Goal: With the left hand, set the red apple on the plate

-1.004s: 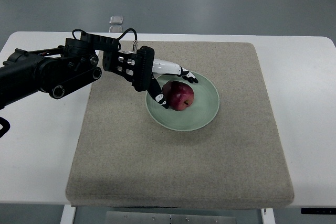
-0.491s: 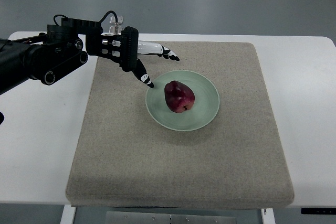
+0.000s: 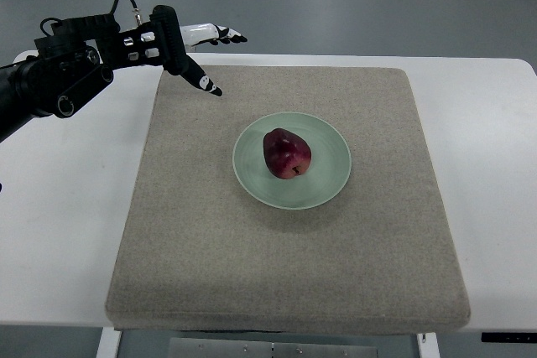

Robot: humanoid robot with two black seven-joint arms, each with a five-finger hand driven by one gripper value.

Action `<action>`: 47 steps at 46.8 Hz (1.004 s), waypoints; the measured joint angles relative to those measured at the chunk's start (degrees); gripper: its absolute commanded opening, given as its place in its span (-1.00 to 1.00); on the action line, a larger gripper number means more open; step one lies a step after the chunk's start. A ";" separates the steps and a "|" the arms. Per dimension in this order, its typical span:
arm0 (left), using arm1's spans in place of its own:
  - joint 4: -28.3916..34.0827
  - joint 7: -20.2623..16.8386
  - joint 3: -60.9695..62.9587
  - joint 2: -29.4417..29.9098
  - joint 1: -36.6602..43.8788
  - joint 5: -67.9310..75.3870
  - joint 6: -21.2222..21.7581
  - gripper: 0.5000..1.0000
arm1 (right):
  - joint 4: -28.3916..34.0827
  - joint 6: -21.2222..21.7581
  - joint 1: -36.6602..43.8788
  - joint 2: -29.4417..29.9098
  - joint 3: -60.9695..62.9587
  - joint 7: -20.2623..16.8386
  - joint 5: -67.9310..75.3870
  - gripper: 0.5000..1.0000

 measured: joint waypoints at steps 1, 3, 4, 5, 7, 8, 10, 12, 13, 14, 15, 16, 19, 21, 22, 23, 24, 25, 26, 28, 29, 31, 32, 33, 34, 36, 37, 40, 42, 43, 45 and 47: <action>0.43 0.00 0.01 -0.01 0.00 -1.13 0.56 0.98 | 0.00 0.00 -0.01 0.00 0.01 0.00 0.00 0.86; 1.25 0.00 0.03 -0.08 0.02 -3.35 1.44 0.97 | 0.00 0.00 -0.02 0.00 0.01 0.00 0.00 0.86; 1.67 0.00 0.03 -0.12 0.02 -4.65 1.93 0.97 | 0.00 0.00 -0.02 0.00 0.02 0.00 0.00 0.86; 2.01 0.00 0.02 -0.12 0.02 -5.61 2.36 0.97 | 0.00 0.00 -0.02 0.00 0.03 0.00 0.00 0.86; 2.77 0.00 -0.02 -0.12 0.02 -7.74 3.44 0.98 | 0.00 0.00 -0.02 0.00 0.04 0.00 0.00 0.86; 3.21 0.00 -0.07 -0.16 0.01 -9.14 4.29 0.97 | 0.00 0.00 -0.02 0.00 0.02 0.00 0.00 0.86; 3.71 0.00 -0.09 -0.19 0.00 -11.83 5.70 0.98 | 0.00 0.00 -0.02 0.00 0.02 0.00 0.00 0.86; 4.04 0.05 -0.12 -0.20 -0.03 -15.18 7.17 0.98 | 0.00 0.00 -0.02 0.00 0.02 0.00 0.00 0.86; 4.17 0.14 -0.12 -0.20 -0.04 -16.88 7.70 0.98 | 0.00 0.00 -0.01 0.00 0.01 0.00 0.00 0.86; 4.33 0.19 -0.15 -0.21 -0.04 -18.69 8.11 0.98 | 0.00 0.00 -0.01 0.00 0.00 0.00 0.00 0.86; 4.49 0.36 -0.24 -0.21 -0.06 -21.24 8.43 0.98 | 0.00 0.00 -0.02 0.00 -0.01 0.00 0.00 0.86; 4.63 0.56 -0.31 -0.21 -0.06 -23.15 8.55 0.97 | 0.00 0.00 -0.01 0.00 -0.01 0.00 0.00 0.86; 5.24 1.13 -0.42 -0.21 -0.06 -30.38 8.73 0.97 | 0.00 0.00 -0.01 0.00 0.00 0.00 0.00 0.86; 5.80 1.65 -0.45 -0.37 -0.06 -35.27 8.75 0.97 | 0.00 0.00 -0.01 0.00 -0.01 0.00 0.00 0.86; 6.10 2.07 -0.45 -0.60 -0.06 -37.85 8.76 0.98 | 0.00 0.00 -0.01 0.00 -0.02 0.00 0.00 0.86; 6.56 2.58 -0.45 -0.86 -0.06 -40.71 8.77 0.98 | 0.00 0.00 -0.01 0.00 -0.02 0.00 0.00 0.86; 7.06 3.06 -0.45 -1.07 -0.05 -43.12 8.78 0.98 | 0.00 0.00 -0.01 0.00 0.00 0.00 0.00 0.85; 7.65 3.60 -0.45 -1.26 -0.04 -45.48 8.78 0.98 | 0.00 0.00 -0.02 0.00 -0.01 -0.01 0.00 0.86; 8.41 4.24 -0.44 -1.40 -0.01 -48.05 8.79 0.98 | 0.00 0.00 -0.02 0.00 -0.01 -0.01 0.00 0.86; 9.44 5.04 -0.44 -1.80 0.09 -51.71 8.80 0.98 | 0.00 0.00 0.00 0.00 -0.02 -0.02 0.00 0.86; 9.95 5.49 -0.45 -2.30 0.28 -53.82 8.81 0.98 | 0.00 0.00 0.00 0.00 -0.02 -0.02 0.00 0.86; 10.31 6.13 -0.45 -3.24 0.89 -56.47 8.80 0.98 | 0.00 0.00 -0.02 0.00 -0.03 -0.02 0.00 0.86; 10.41 6.52 -0.47 -3.65 1.24 -57.67 8.79 0.98 | 0.00 0.01 -0.02 0.00 -0.03 -0.03 0.00 0.86; 10.54 7.00 -0.57 -4.12 1.57 -59.12 8.81 0.98 | 0.00 0.00 -0.02 0.00 -0.03 -0.03 0.00 0.86; 10.67 7.36 -0.74 -4.44 1.75 -60.07 8.87 0.98 | 0.00 0.00 -0.02 0.00 -0.03 -0.03 0.00 0.86; 10.80 8.32 -1.24 -4.99 1.93 -61.95 9.05 0.98 | 0.00 0.00 0.01 0.00 0.00 -0.03 0.00 0.86; 10.81 9.09 -1.65 -5.25 1.97 -62.92 9.16 0.98 | 0.00 0.00 0.00 0.00 -0.01 -0.03 0.00 0.86; 10.83 11.84 -3.36 -5.74 2.09 -65.07 9.38 0.98 | 0.00 0.00 -0.02 0.00 0.00 -0.03 0.00 0.86; 10.86 13.58 -4.69 -6.11 2.53 -65.98 9.45 0.98 | 0.00 0.00 -0.01 0.00 0.01 -0.03 0.00 0.86; 10.86 14.02 -5.27 -6.31 2.90 -66.17 9.42 0.98 | 0.00 0.00 -0.02 0.00 0.00 -0.03 0.00 0.86; 10.85 14.47 -6.51 -6.77 3.73 -66.41 8.86 0.98 | 0.00 0.00 -0.02 0.00 0.00 -0.03 0.00 0.86; 10.86 14.56 -7.56 -7.08 4.28 -66.46 8.28 0.98 | 0.00 0.00 -0.02 0.00 0.01 -0.03 0.00 0.86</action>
